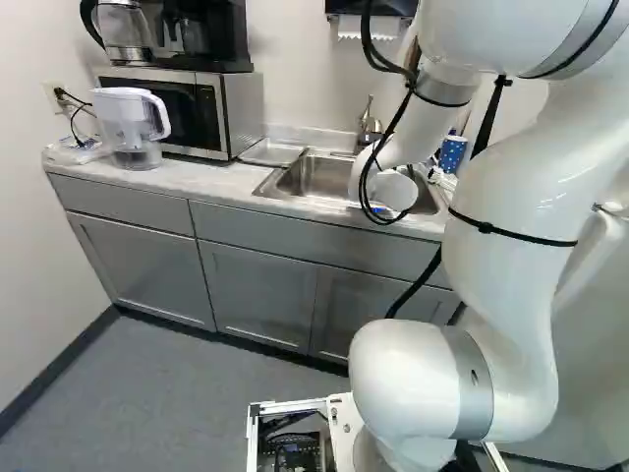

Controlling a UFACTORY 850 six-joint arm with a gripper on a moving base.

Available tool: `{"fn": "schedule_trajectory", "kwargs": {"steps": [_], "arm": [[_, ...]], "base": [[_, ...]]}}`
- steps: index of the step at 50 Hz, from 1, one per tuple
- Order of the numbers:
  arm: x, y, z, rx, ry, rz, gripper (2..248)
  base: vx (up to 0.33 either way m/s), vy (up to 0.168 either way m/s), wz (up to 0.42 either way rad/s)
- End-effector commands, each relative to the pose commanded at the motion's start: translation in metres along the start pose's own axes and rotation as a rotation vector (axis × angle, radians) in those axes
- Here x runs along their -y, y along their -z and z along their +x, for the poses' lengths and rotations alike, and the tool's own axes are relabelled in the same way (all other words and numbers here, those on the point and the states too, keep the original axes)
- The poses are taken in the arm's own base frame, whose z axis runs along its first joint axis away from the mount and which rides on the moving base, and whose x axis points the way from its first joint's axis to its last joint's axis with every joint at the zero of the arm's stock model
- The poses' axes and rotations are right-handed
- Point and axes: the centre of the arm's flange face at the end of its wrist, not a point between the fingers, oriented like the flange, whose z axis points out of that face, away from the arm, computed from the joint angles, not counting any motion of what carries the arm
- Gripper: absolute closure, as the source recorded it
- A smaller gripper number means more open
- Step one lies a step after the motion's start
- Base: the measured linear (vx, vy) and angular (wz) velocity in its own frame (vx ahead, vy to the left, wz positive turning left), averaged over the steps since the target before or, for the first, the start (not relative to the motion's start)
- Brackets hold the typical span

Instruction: Rinse the cup and place it in the tray

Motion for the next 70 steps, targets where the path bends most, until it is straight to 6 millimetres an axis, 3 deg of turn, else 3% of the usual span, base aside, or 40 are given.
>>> {"fn": "schedule_trajectory", "kwargs": {"steps": [46,70], "arm": [[0.001,0.000,0.000,0.000,0.000,0.001,124],[0.032,-0.002,0.001,-0.002,0.014,0.062,124]], "base": [[0.000,0.000,0.000],[0.000,0.000,0.000]]}}
